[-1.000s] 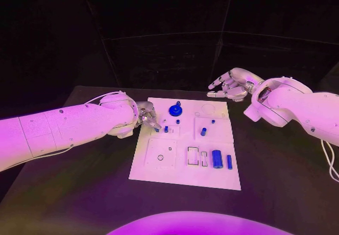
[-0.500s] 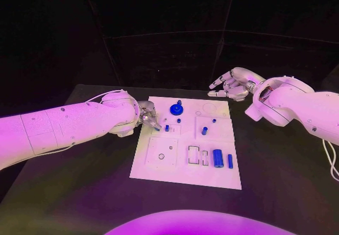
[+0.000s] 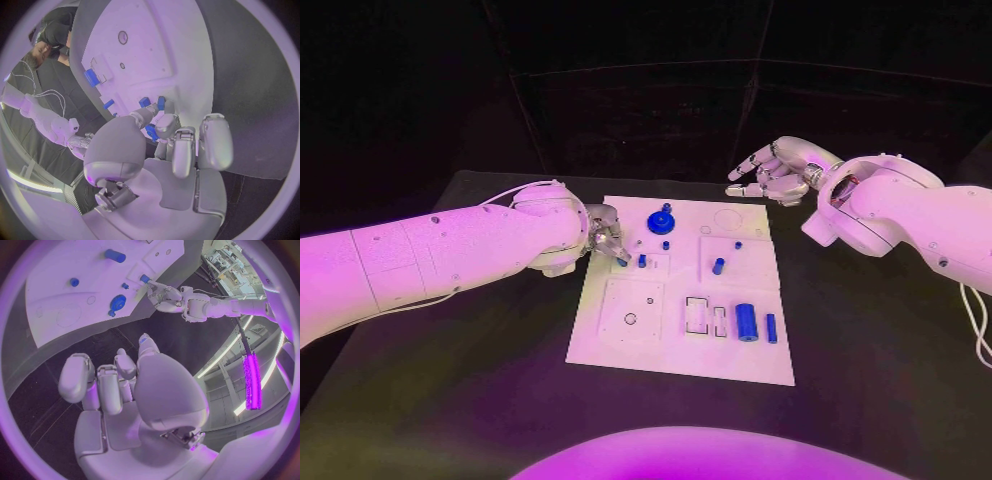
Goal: Assemble the parts on the task board
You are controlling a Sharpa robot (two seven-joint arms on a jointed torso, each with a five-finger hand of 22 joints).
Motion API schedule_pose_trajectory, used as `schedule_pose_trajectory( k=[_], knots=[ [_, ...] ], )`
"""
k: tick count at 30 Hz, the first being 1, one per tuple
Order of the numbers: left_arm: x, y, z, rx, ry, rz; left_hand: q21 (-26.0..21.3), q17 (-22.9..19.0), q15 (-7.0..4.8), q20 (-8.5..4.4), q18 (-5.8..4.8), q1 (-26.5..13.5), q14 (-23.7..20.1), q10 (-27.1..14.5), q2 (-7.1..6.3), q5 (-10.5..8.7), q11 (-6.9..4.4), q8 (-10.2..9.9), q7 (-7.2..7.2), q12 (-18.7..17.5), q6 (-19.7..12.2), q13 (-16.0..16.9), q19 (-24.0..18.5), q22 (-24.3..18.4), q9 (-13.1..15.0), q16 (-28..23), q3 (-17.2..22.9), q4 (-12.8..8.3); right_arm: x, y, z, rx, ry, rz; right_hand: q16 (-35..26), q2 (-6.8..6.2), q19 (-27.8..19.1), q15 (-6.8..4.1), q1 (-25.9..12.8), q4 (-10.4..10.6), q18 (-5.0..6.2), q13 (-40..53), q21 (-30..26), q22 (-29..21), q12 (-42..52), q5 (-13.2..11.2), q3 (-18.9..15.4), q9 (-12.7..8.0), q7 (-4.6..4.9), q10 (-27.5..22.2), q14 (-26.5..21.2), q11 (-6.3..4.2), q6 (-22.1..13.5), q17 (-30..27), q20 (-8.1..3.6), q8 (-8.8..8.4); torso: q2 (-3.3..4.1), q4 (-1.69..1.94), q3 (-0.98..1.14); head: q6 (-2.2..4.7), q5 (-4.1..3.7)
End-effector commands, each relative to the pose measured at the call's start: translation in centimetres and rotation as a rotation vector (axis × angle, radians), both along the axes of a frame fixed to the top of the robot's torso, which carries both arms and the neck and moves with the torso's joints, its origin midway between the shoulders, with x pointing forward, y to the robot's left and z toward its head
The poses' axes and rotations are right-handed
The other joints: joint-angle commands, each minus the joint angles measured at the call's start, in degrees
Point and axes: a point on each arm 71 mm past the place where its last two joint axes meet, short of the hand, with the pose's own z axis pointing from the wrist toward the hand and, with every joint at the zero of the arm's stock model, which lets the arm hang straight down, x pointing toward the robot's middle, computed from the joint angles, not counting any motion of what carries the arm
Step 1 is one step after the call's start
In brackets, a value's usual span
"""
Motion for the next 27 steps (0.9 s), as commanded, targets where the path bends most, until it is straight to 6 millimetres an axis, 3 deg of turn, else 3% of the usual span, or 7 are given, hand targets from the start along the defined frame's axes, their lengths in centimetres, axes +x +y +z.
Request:
schedule_pose_trajectory(
  k=[1, 19, 27],
  knots=[
    [-0.17, -0.18, -0.37, 0.019, 0.031, -0.011, 0.4, 15.1, -0.45, -0.04, 0.04, -1.4, 6.1, 0.4, 0.02, 0.14, -0.08, 0.3, -0.24, 0.3, 0.4, 0.2, 1.8, 0.9, -0.1, 0.2, 2.5, -1.5, -0.01, 0.11, 0.05, -0.011, 0.003, 0.007, -0.2, -0.10, -0.3, -0.46, 0.7, -0.3, 0.25, -0.1, -0.3, -0.1, -0.3, 0.5, 0.0, -0.1, 0.07, -0.4, 4.0, 0.01, -0.3, 6.5, -0.07, 0.34, 0.00, -0.04, 0.02, -0.07, -0.06],
    [0.21, -0.59, -0.47, 0.016, 0.030, 0.004, 1.3, 15.1, -0.76, -0.33, -0.19, -4.2, 6.1, 0.8, -0.64, 0.08, -0.42, 0.6, -0.65, 1.2, 1.2, 0.8, 2.1, 1.9, -0.2, 0.2, 1.7, -0.2, -0.02, 0.21, 0.03, -0.018, 0.003, 0.009, -0.2, -0.08, -0.4, -0.45, 0.7, -0.3, 0.25, 0.0, -0.3, -0.1, -0.2, 0.7, -0.1, -0.1, 0.07, -0.4, 4.0, 0.01, -0.3, 6.5, -0.08, 0.38, 0.02, 0.01, -0.02, -0.15, -0.21],
    [0.19, -0.89, -0.46, 0.013, 0.030, -0.002, 1.7, 15.1, -0.86, -0.44, -0.31, -6.1, 6.1, 1.2, -1.56, 0.02, -0.55, 1.0, -0.82, 1.9, 1.9, 1.4, 2.3, 2.4, -0.3, 0.2, -0.9, 0.9, -0.02, 0.24, 0.02, -0.018, 0.002, 0.011, -0.2, -0.08, -0.4, -0.45, 0.7, -0.3, 0.25, 0.0, -0.3, -0.1, -0.2, 0.7, -0.1, -0.1, 0.07, -0.4, 4.0, 0.01, -0.3, 6.5, -0.08, 0.38, 0.01, -0.01, -0.03, -0.32, -0.34]
  ],
)
